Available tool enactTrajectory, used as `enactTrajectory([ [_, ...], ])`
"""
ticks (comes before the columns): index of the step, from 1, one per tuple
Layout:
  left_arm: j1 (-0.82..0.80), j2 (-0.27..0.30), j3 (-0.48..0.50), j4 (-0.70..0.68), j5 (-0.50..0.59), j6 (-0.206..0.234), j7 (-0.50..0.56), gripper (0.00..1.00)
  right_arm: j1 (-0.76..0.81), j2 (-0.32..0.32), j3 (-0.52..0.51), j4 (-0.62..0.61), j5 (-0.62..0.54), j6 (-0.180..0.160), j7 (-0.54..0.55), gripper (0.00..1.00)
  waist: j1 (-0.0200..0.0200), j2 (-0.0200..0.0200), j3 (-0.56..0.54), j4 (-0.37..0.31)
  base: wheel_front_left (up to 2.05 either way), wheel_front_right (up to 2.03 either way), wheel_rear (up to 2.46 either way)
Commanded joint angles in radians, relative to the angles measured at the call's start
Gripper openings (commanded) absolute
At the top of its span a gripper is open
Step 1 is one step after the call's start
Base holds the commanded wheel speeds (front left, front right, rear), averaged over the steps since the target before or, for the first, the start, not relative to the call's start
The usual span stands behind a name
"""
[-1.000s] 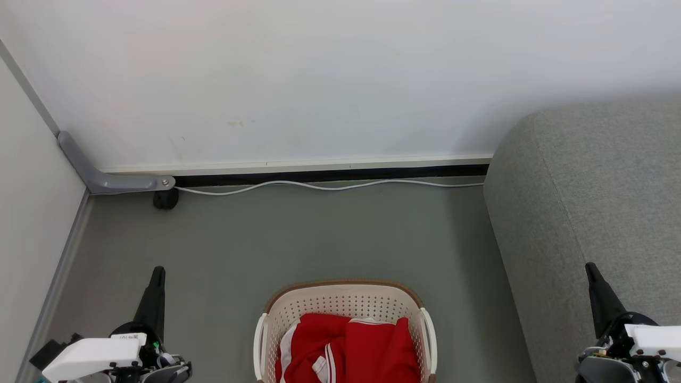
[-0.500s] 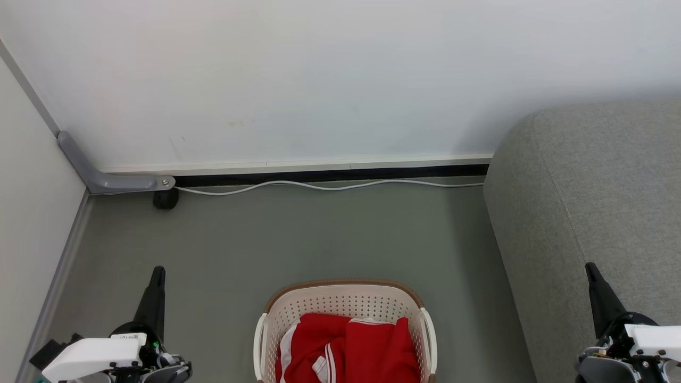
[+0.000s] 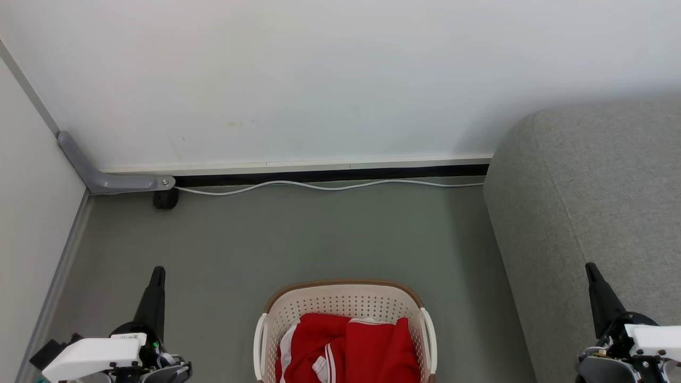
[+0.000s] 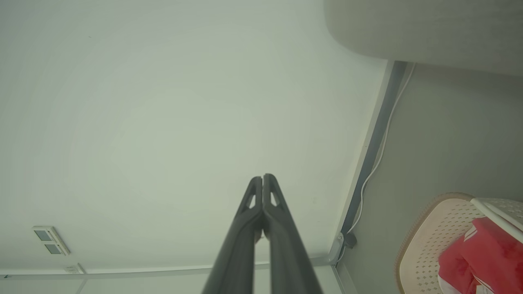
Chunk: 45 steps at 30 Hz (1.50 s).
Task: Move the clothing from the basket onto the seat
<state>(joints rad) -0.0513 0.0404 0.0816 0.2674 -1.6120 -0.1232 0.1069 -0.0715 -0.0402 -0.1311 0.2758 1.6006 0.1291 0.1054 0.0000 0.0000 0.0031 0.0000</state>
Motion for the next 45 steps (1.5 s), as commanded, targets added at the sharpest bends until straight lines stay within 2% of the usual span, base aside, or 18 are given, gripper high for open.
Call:
enactTrajectory([
  [1,-0.057,0.01,0.032,-0.023,0.003,-0.007,0.006,0.0,-0.036,-0.01,0.018,-0.031,0.008,0.002,0.008,0.0,0.0,0.0,0.0,0.0,0.0,0.0,0.0],
  [10,-0.057,0.01,0.032,-0.023,0.003,-0.007,0.006,0.0,-0.036,-0.01,0.018,-0.031,0.008,0.002,0.008,0.0,0.0,0.0,0.0,0.0,0.0,0.0,0.0],
  [11,0.004,-0.001,-0.001,0.009,0.0,0.001,-0.001,1.0,0.003,0.001,0.002,0.009,0.0,0.0,0.0,1.0,0.0,0.0,0.0,0.0,0.0,0.0,0.0],
  [16,0.019,-0.011,-0.006,0.04,0.001,0.001,-0.008,1.0,0.016,0.009,0.008,0.034,-0.002,0.0,-0.001,1.0,0.0002,0.0,0.003,0.0,0.0,0.0,0.0],
  [19,0.008,-0.01,-0.012,0.043,0.005,0.001,-0.02,1.0,0.006,0.004,0.012,0.034,-0.007,0.0,-0.004,1.0,0.0022,0.0,0.0,-0.001,0.0,0.0,0.0],
  [23,-0.001,-0.01,-0.018,0.046,0.016,0.001,-0.032,1.0,-0.004,-0.004,0.022,0.033,-0.016,0.0,-0.011,1.0,0.0002,0.0,0.002,-0.001,0.0,0.0,0.0],
  [27,-0.011,-0.009,-0.021,0.048,0.039,0.0,-0.044,1.0,-0.015,-0.015,0.037,0.032,-0.028,0.0,-0.025,1.0,0.0,0.0,0.004,-0.001,0.0,0.0,0.0],
  [45,-0.044,-0.006,-0.029,0.048,0.233,-0.001,-0.094,1.0,-0.073,-0.081,0.14,0.037,-0.132,0.0,-0.093,1.0,0.0,0.0,0.008,-0.002,0.0,0.0,0.0],
])
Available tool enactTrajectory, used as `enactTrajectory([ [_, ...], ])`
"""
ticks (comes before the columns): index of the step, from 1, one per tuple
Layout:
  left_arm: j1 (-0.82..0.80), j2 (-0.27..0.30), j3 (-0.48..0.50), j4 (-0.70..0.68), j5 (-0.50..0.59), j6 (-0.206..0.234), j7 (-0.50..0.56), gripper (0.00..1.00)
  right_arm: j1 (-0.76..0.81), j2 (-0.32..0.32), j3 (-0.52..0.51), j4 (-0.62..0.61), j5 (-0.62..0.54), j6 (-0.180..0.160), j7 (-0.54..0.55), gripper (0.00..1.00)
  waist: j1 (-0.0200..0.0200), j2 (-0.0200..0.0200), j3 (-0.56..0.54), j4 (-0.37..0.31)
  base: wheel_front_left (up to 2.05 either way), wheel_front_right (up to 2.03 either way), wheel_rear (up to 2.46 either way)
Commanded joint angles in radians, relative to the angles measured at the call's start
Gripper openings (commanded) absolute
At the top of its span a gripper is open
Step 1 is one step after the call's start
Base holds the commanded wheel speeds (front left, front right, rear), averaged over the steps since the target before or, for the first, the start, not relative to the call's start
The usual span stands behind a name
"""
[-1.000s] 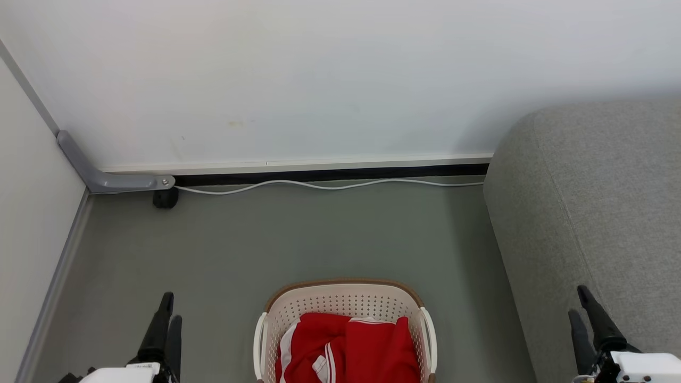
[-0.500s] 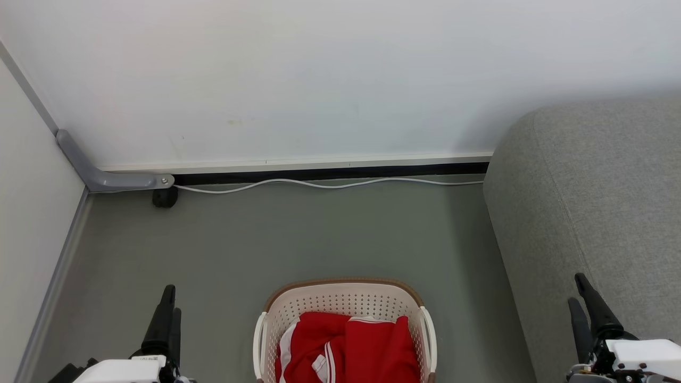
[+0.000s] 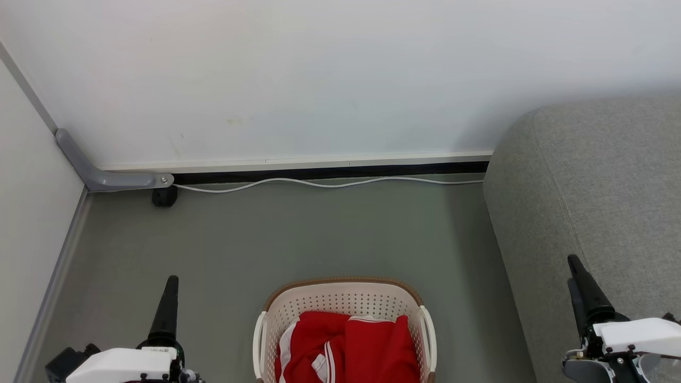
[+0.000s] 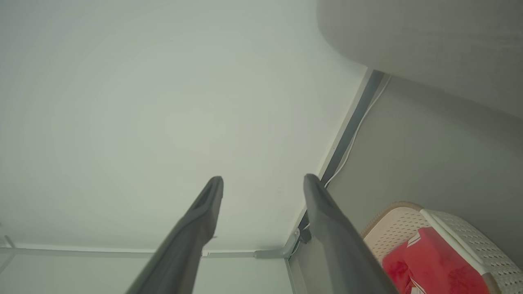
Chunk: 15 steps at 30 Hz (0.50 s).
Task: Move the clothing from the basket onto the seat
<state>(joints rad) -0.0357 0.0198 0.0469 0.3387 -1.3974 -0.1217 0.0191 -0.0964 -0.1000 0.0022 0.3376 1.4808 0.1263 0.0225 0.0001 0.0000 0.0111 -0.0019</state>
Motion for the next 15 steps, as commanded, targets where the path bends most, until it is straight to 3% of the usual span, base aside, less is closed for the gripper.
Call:
enactTrajectory([
  [1,-0.061,0.015,0.005,-0.023,0.032,-0.003,-0.009,1.0,-0.051,-0.024,0.01,-0.024,-0.022,0.003,-0.013,1.0,-0.0001,0.0,0.0,0.0,0.0,0.0,0.0],
  [15,-0.083,0.017,-0.01,-0.021,0.269,-0.003,-0.05,1.0,-0.088,-0.059,0.065,-0.011,-0.236,0.003,-0.054,1.0,-0.0001,0.0,0.002,-0.001,0.0,0.0,0.0],
])
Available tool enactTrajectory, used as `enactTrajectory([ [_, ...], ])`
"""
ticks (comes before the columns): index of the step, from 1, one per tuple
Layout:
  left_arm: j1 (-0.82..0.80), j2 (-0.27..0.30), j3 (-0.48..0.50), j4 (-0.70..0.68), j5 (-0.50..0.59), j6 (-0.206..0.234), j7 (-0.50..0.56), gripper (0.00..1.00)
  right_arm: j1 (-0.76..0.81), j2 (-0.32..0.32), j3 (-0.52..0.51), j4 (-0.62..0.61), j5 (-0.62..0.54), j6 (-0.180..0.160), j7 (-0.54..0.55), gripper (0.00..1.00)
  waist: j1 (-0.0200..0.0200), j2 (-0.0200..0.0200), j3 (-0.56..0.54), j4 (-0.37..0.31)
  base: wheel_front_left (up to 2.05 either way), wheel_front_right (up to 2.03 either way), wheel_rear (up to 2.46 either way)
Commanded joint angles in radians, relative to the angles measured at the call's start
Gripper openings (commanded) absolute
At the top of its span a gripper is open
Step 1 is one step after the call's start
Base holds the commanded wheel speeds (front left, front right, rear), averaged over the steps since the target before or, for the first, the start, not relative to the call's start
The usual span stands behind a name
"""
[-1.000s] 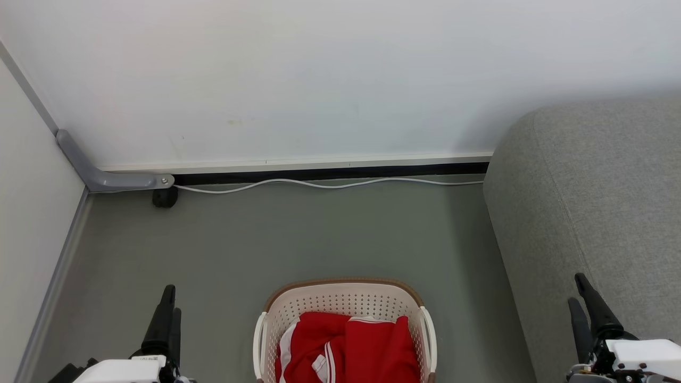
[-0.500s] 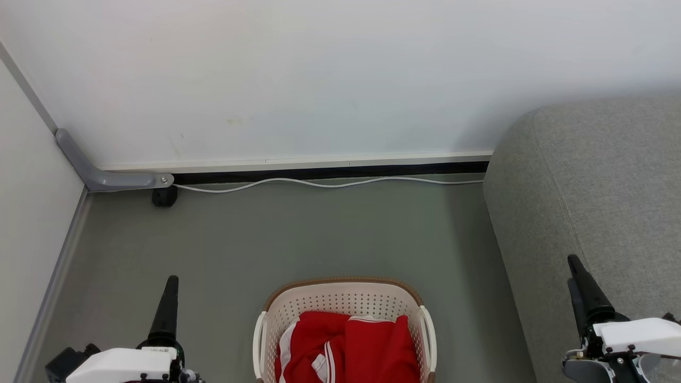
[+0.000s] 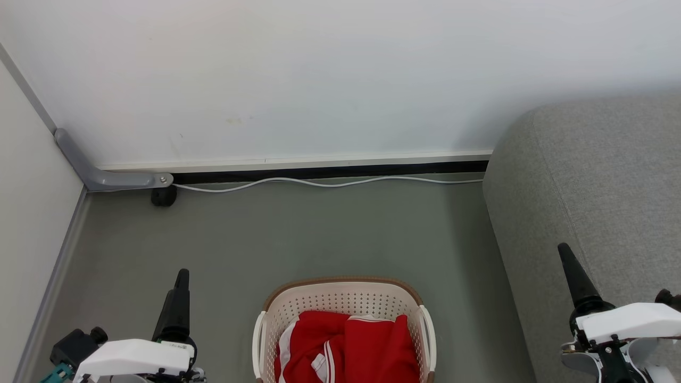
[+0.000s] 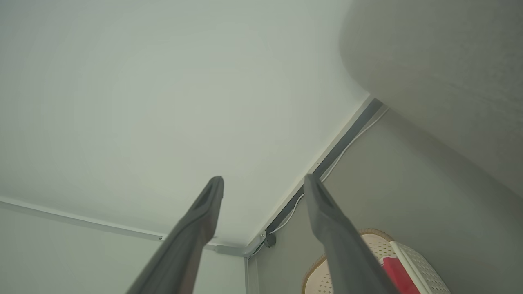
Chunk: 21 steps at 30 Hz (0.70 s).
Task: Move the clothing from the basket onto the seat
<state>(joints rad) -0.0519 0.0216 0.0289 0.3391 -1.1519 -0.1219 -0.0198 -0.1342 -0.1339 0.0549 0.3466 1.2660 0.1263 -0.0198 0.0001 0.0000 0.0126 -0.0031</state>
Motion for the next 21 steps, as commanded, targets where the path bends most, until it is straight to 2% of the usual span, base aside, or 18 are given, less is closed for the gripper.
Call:
enactTrajectory([
  [1,-0.069,0.015,0.007,-0.021,0.043,-0.003,-0.014,1.0,-0.053,-0.027,0.016,-0.018,-0.035,0.003,-0.015,1.0,0.0,0.0,0.0,-0.001,0.0,0.0,0.0],
  [12,-0.093,0.017,-0.012,0.003,0.232,0.004,-0.047,1.0,-0.091,-0.047,0.064,0.019,-0.18,0.004,-0.047,1.0,0.0,0.0,0.002,-0.005,0.0,0.0,0.0],
  [21,-0.117,0.019,-0.027,0.025,0.345,0.017,-0.073,1.0,-0.127,-0.064,0.105,0.048,-0.278,0.004,-0.074,1.0,0.0,0.0,0.005,-0.007,0.0,0.0,0.0],
])
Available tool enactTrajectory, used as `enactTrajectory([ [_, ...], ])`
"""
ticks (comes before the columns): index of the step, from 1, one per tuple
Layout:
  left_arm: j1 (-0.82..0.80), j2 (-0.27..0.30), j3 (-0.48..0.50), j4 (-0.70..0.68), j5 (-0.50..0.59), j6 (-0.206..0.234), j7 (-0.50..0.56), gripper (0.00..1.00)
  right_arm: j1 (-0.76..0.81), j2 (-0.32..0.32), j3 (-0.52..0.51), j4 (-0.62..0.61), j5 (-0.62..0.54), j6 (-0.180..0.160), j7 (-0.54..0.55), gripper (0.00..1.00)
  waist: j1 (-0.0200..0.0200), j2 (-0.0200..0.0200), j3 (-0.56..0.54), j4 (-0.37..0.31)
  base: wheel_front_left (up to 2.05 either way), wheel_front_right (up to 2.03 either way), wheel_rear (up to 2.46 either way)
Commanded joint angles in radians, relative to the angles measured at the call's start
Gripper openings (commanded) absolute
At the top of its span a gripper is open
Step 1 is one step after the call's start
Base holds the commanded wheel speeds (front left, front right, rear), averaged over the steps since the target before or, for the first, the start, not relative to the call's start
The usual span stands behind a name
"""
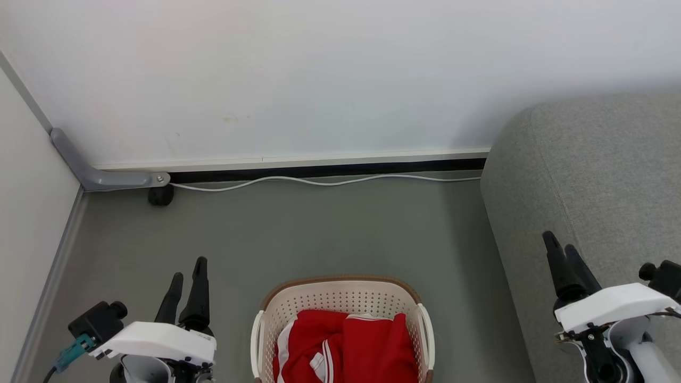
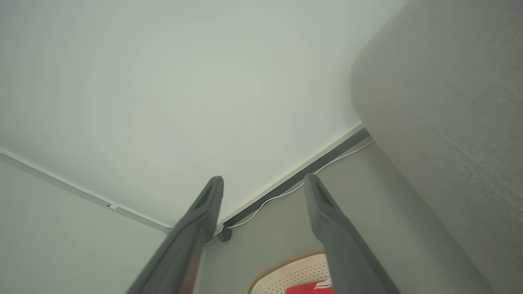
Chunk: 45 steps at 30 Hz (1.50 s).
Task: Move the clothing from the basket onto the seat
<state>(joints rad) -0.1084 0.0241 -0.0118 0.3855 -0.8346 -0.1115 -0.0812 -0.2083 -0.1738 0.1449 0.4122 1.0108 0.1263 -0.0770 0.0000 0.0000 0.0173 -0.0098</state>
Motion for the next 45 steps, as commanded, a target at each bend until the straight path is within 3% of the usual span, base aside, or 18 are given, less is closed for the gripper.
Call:
enactTrajectory([
  [1,-0.064,0.017,0.013,-0.019,0.04,0.008,-0.015,1.0,-0.057,-0.027,0.02,-0.015,-0.034,0.004,-0.019,1.0,0.0,0.0,0.001,0.0,0.0,0.0,0.0],
  [45,-0.148,0.024,-0.033,0.039,0.536,0.097,-0.144,1.0,-0.197,-0.111,0.179,0.057,-0.441,0.004,-0.149,1.0,0.0,0.0,0.016,-0.012,0.0,0.0,0.0],
])
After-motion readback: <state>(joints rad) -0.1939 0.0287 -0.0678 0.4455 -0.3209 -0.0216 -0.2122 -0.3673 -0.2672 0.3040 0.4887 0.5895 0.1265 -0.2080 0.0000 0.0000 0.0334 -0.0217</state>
